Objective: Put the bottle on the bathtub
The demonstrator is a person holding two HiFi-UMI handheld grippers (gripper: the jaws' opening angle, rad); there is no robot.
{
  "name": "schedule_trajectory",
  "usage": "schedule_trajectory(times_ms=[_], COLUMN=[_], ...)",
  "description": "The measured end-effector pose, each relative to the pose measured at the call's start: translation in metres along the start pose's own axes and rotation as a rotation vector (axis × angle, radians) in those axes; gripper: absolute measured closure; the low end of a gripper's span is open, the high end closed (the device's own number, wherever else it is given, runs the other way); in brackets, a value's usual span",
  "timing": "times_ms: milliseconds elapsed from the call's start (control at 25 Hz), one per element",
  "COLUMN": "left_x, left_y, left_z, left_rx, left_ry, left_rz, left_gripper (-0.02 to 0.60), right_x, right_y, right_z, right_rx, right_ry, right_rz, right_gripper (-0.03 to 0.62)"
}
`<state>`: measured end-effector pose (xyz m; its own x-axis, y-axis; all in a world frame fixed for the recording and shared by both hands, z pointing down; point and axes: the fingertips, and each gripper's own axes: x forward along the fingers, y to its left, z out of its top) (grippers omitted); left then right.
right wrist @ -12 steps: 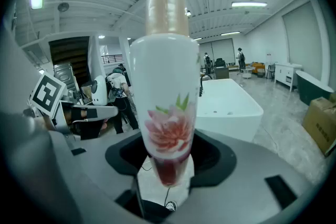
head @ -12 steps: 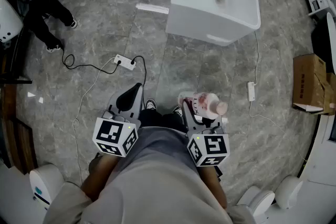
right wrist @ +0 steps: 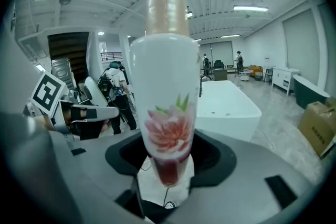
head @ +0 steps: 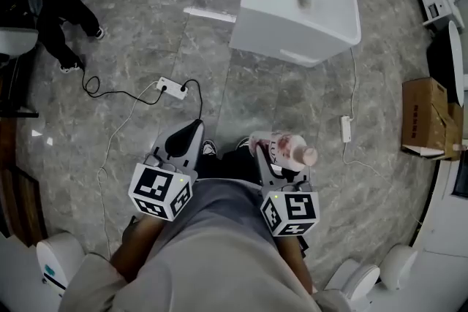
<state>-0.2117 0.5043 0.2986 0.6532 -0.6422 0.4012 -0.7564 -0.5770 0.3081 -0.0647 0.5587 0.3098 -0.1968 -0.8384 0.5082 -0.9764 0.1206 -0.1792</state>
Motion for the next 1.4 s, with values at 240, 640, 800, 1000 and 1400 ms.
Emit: schedule_trajectory(times_ms=[240,640,800,1000,1400], left_x=[0.003,0.052,0.083,0.134,0.235], left_y=[0.004,0.013,0.015,0.019,0.021], left_z=[0.005,0.024,0.034,0.056,0.128], left_rx=[-0.002,0.001,0.002,0.017,0.043], left_ry=[0.009,0.025,0.049,0.079,0.050], left_rz=[-0.011,-0.002,0.000,0.009,0.073], left_gripper=[0.575,0.575,0.575,0.575,0.575], right_x=[0.004,0.050,0.078,0.121,0.201], right_y=[-0.003,-0.043,-0.061,-0.095,-0.174], right_z=[0.007,0.031,0.043,0.066,0.134], right_rx=[0.004,0.048,0.066,0.084,0.076], right_ry=[0.007,0.006,0.020,0.025,0.010], right_rz=[-0.005,0.017,0.054,0.089,0.167], right_gripper=[0.365,0.364,0.364,0.364,0.364])
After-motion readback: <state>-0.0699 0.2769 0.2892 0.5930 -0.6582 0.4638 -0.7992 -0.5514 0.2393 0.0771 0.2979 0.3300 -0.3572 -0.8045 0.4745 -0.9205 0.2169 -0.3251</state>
